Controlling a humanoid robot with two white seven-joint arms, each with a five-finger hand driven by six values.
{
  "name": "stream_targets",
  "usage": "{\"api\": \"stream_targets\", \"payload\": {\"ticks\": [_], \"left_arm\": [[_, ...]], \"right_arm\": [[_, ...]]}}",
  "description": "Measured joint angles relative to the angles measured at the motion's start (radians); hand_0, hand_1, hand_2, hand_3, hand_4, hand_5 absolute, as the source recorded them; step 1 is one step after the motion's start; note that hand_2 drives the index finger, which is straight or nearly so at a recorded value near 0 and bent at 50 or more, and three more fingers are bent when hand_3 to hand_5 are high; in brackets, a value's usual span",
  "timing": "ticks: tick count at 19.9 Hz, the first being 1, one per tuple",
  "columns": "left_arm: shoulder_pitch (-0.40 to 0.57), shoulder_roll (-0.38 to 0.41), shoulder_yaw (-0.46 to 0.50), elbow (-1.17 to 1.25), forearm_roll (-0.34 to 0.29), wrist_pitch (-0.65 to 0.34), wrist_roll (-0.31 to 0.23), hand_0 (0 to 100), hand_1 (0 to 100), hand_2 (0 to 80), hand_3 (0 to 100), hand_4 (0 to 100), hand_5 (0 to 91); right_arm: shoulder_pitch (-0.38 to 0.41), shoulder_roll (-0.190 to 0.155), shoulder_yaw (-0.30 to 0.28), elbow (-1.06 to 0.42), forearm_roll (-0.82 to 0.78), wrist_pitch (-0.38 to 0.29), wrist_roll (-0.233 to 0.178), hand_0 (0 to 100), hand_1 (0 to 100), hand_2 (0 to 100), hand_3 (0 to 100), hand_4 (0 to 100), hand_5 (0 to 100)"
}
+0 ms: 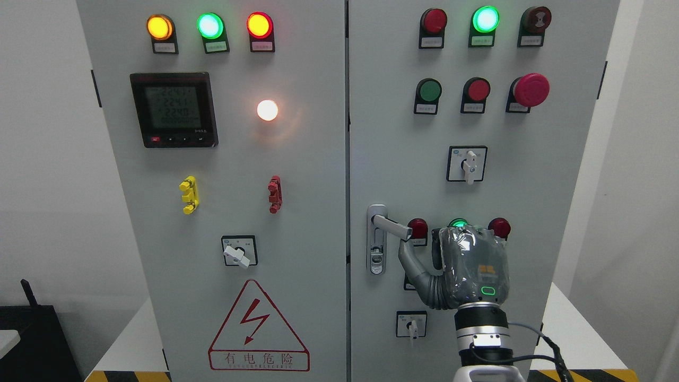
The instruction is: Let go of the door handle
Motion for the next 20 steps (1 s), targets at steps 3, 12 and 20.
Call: {"api": "stream_targets", "payload": {"ticks": [3,12,20], "left_arm": [[0.000,0.000,0.000,0.000,0.000,0.000,0.000,12,39,0.0,0,0,0.0],[0.000,0.000,0.000,0.000,0.000,0.000,0.000,12,39,0.0,0,0,0.0],[0.000,0.000,0.000,0.000,0.000,0.000,0.000,12,39,0.0,0,0,0.0]], "right_arm": [[-0.001,0.000,-0.001,0.000,0.000,0.000,0.000,46,12,100,100,98,94],[0.000,-0.001,-0.002,-0.001,0.000,0.000,0.000,46,12,100,100,98,93],[0.041,-0.003,0.000,-0.019,-0.003,-0.015,-0.004,46,11,100,100,98,93]]}}
